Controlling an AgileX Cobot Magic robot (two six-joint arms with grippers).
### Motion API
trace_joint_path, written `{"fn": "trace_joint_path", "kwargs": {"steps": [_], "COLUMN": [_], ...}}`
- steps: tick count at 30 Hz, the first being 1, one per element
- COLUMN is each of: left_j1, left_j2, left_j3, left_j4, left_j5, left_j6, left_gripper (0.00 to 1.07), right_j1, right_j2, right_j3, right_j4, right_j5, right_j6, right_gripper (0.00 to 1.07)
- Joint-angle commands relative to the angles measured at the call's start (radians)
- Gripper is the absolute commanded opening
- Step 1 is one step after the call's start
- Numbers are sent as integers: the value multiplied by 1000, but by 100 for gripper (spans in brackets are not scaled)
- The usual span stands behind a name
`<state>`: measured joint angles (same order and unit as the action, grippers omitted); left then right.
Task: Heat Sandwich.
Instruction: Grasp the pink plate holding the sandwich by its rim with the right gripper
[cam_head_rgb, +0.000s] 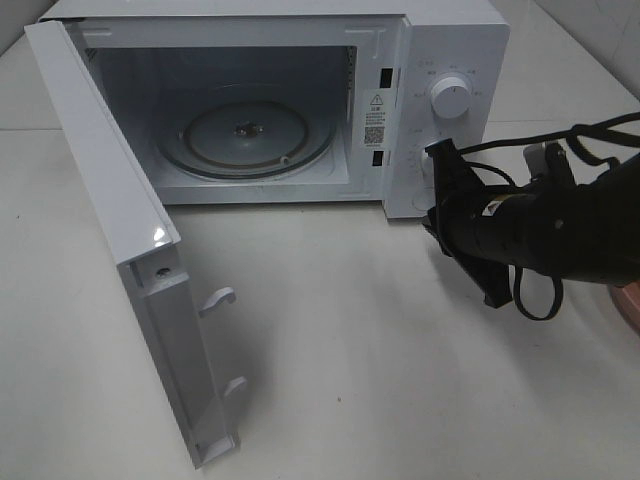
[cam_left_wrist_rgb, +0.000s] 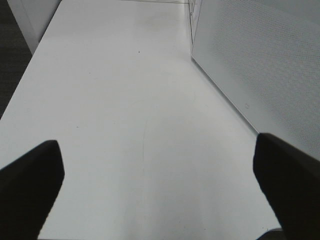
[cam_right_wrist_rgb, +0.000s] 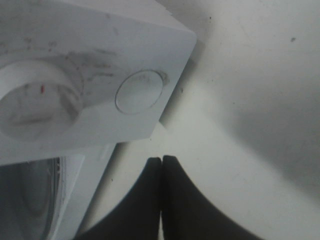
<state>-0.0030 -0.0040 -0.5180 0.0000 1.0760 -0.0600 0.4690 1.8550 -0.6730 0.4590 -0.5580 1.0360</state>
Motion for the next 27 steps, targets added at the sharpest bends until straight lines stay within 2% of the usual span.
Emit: {"fn": "trace_joint_path", "kwargs": {"steps": [1, 3, 7, 15, 20, 27], "left_j1": [2, 2, 2, 2, 2, 2], "left_j2": [-16, -16, -16, -16, -16, -16], "left_j3": [0, 0, 0, 0, 0, 0], "left_j4": [-7, -7, -7, -7, -7, -7], "left_j5": [-5, -5, -5, -5, -5, -5], "left_j6": [1, 1, 1, 1, 1, 1], "left_gripper": [98, 98, 98, 98, 98, 98], "right_j1": [-1, -1, -1, -1, -1, -1], "right_j2": [-81, -91, -137, -238, -299, -360], "right_j3": [0, 0, 0, 0, 0, 0], "right_j4": [-8, -9, -8, -10, -68, -213], "right_j5": [159, 190, 333, 558, 670, 845], "right_j6": [-228, -294, -623, -972, -1115, -1135], "right_gripper": [4, 4, 6, 9, 11, 14]}}
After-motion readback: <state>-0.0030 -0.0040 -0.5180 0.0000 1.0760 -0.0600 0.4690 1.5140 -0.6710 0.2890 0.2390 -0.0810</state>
